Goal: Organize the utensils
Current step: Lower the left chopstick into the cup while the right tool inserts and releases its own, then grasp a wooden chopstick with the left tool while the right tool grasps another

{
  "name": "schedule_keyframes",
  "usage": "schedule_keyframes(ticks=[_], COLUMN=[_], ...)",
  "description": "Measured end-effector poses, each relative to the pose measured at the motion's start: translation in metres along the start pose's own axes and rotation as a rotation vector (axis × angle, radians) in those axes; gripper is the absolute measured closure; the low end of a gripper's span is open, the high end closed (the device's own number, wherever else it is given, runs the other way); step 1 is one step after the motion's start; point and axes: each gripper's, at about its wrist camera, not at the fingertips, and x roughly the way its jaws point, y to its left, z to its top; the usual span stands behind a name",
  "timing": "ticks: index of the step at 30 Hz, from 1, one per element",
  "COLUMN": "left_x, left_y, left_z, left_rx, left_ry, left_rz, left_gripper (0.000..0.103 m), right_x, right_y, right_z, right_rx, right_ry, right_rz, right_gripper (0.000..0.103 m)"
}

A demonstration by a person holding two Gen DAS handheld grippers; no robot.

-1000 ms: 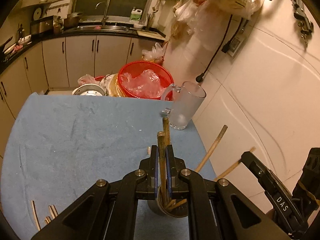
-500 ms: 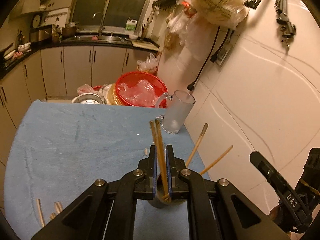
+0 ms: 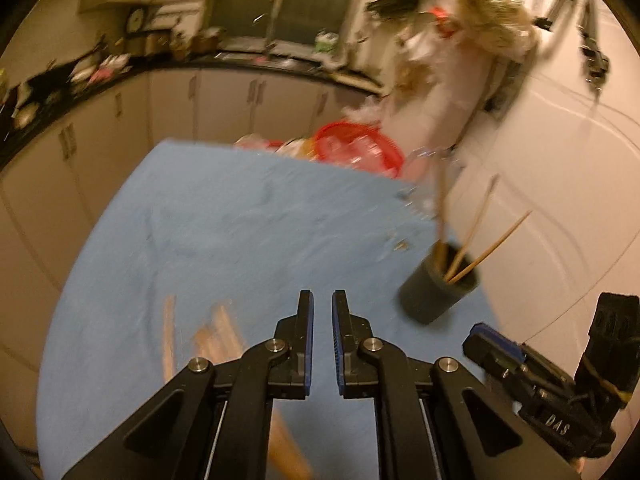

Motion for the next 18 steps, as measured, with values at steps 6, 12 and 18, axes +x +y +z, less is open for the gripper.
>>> schedule_keyframes(ticks=[6,12,18], left_x=[0.0,0.008,0.047], left_y=[0.072,0.121,0.139], left_z=[-0.037,-0.052,-0.039], left_rx=[-0.102,-0.197,-0.231], left_ry=[0.062,0.122,0.233], left_rz=[0.074,0.086,0.078], left_gripper=[0.095,0.095,0.095], right_x=[0.044,0.07,0.075], right_y=[0.017,0.032,0.049], right_z=[-0.03,-0.042,-0.047], right_rx=[0.009,0.013,-0.064], right_ry=[0.12,0.224,0.25], right_rz=[0.031,0.072,0.009], right_gripper=[0.058,0.059,0.059])
